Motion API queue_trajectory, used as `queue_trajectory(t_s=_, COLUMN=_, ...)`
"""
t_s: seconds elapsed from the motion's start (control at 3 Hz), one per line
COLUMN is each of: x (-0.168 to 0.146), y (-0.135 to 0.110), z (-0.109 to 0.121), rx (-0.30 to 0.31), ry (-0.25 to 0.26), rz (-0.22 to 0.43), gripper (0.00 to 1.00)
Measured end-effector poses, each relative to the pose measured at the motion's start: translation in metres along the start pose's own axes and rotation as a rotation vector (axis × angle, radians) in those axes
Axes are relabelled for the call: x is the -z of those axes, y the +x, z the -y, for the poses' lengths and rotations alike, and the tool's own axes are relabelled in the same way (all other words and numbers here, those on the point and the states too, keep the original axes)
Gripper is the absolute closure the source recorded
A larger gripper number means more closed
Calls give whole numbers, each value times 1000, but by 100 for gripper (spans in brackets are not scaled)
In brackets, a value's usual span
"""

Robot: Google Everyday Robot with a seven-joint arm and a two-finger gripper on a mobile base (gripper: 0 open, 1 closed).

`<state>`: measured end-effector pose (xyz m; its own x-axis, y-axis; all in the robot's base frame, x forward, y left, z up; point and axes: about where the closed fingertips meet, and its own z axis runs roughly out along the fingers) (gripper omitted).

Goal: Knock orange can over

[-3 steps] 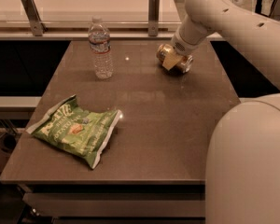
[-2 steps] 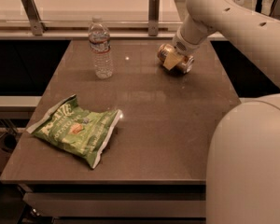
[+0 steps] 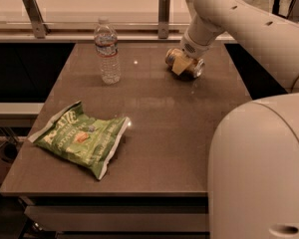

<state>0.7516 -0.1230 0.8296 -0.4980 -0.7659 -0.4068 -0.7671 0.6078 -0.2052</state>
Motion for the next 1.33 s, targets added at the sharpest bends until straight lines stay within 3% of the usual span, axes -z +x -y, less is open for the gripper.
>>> queue_trajectory(t_s=0.33, x=0, y=0, z=0, rx=0, ry=0, rz=0, gripper=84)
queue_trajectory(t_s=1.33, x=-2, y=-1, z=-1, rx=2, ry=-6, rz=-5, gripper=13)
